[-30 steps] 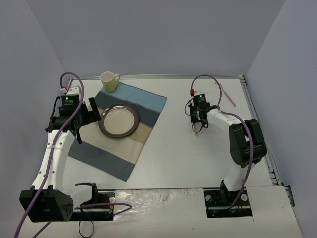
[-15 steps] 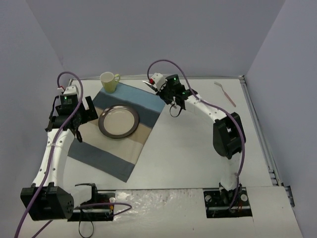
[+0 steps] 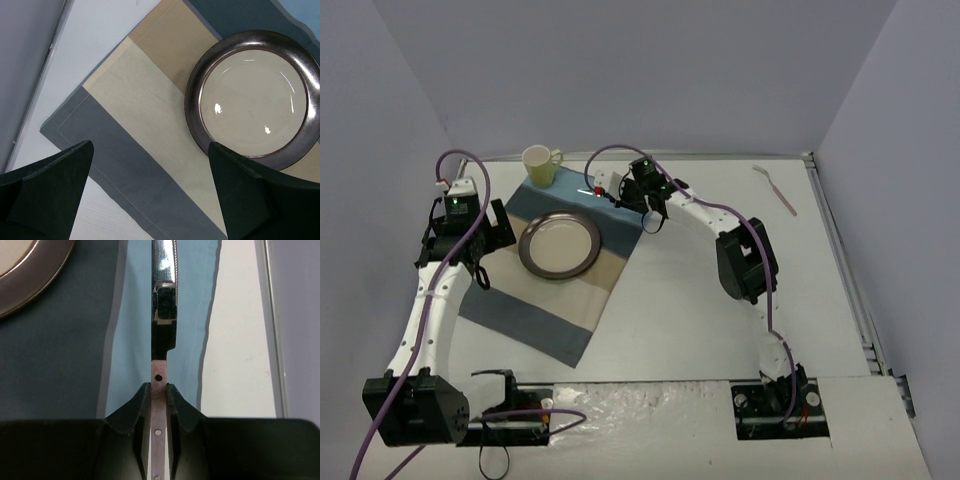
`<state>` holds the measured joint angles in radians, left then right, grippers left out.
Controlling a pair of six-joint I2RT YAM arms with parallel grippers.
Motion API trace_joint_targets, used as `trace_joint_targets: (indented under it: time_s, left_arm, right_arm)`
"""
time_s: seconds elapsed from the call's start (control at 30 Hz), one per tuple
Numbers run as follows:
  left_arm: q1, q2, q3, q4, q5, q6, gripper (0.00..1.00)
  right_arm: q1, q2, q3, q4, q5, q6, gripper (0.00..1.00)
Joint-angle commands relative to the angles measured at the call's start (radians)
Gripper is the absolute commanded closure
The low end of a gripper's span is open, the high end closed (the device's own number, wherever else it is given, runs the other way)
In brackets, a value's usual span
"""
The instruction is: Set the dinner table for one person
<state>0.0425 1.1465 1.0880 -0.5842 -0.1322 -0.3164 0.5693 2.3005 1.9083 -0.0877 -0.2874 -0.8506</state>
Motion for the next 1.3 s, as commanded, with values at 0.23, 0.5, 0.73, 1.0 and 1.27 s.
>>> trace_joint_targets:
  time_s: [0.23,0.5,0.73,1.0,1.27]
  left_arm:
    - [0.010,0.014,0.009,0.053,-0.008,0.008,0.03]
    - [0.010,0.022,0.009,0.049,0.000,0.008,0.03]
    - [0.010,0.029,0.007,0.046,0.012,0.005,0.03]
    - [0.008,0.032,0.006,0.044,0.025,0.007,0.03]
    - [0.009,0.029,0.006,0.040,0.033,0.007,0.03]
  right_arm:
    - [-0.002,0.119,0.209,0.046,-0.037,-0.023,1.00]
    - [-0.002,0.165,0.269,0.046,-0.036,0.021,1.00]
    - [-0.006,0.183,0.279,0.045,-0.039,0.055,1.00]
    - [-0.012,0.214,0.288,0.046,-0.043,0.083,1.00]
    - [-0.018,0.250,0.295,0.047,-0.032,0.104,0.95]
